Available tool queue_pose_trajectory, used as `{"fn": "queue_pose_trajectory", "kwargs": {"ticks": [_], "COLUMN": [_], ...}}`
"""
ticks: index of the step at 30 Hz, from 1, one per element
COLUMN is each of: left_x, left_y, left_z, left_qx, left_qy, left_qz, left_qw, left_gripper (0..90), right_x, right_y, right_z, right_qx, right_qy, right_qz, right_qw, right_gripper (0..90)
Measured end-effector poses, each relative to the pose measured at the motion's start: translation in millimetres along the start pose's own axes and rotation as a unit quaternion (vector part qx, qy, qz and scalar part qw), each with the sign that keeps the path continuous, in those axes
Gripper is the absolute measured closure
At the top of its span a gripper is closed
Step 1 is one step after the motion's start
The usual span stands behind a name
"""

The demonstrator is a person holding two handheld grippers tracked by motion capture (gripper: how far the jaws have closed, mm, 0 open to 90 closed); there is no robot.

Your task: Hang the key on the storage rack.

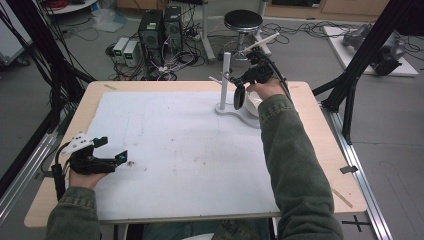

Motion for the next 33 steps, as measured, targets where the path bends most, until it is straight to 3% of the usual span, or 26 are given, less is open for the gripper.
{"fn": "queue_pose_trajectory", "kwargs": {"ticks": [2, 13, 15, 16, 18, 20, 23, 26, 30, 33], "left_x": [-0.2, 0.2, -0.1, -0.1, 0.5, 0.6, 0.3, 0.5, 0.5, 0.8], "left_y": [0.1, 0.8, 0.9, 0.9, 0.9, 1.1, 1.3, 1.3, 1.6, 1.7], "left_z": [0.4, 1.4, 1.6, 1.5, 0.8, 0.5, 0.2, 0.3, 1.4, 1.7], "left_qx": [0.000, 0.006, 0.006, 0.006, 0.007, 0.007, 0.007, 0.008, 0.009, 0.008], "left_qy": [0.002, 0.005, 0.006, 0.007, 0.007, 0.006, 0.005, 0.006, 0.006, 0.006], "left_qz": [-0.001, 0.000, -0.001, -0.002, -0.001, -0.002, -0.004, -0.002, -0.003, -0.004], "left_qw": [1.0000, 1.0000, 1.0000, 1.0000, 1.0000, 1.0000, 1.0000, 0.9999, 0.9999, 0.9999], "left_gripper": [1.8, 1.7, 1.7, 1.7, 1.7, 1.7, 1.7, 1.7, 1.8, 1.8], "right_x": [-0.6, 0.3, -0.5, -1.2, -2.1, -1.5, 0.1, 2.1, 1.4, 1.1], "right_y": [-0.2, -9.7, -11.8, -13.2, -15.4, -17.8, -22.6, -31.0, -42.9, -52.7], "right_z": [-1.6, -7.1, -6.8, -7.1, -7.7, -6.6, -5.4, -5.3, -2.9, -2.3], "right_qx": [0.000, -0.017, -0.014, -0.017, -0.016, -0.002, 0.013, 0.010, 0.023, 0.024], "right_qy": [0.000, -0.021, -0.018, -0.017, -0.031, -0.027, -0.025, -0.034, -0.007, -0.011], "right_qz": [-0.003, -0.010, -0.005, 0.002, 0.019, 0.012, 0.004, 0.003, 0.004, 0.010], "right_qw": [1.0000, 0.9996, 0.9997, 0.9997, 0.9992, 0.9996, 0.9996, 0.9994, 0.9997, 0.9996], "right_gripper": [82.8, 44.3, 33.7, 22.5, 11.1, 2.3, 0.5, 0.4, 0.4, 0.4]}}
Point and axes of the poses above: each handheld gripper's, and its own axes: z roughly backward along the jaws, y roughly out of its top, x roughly to its right, the point moved 2 cm from there along -z, roughly forward along the jaws, and after that the axes turned 7 degrees about -y, right-handed, at the moved point
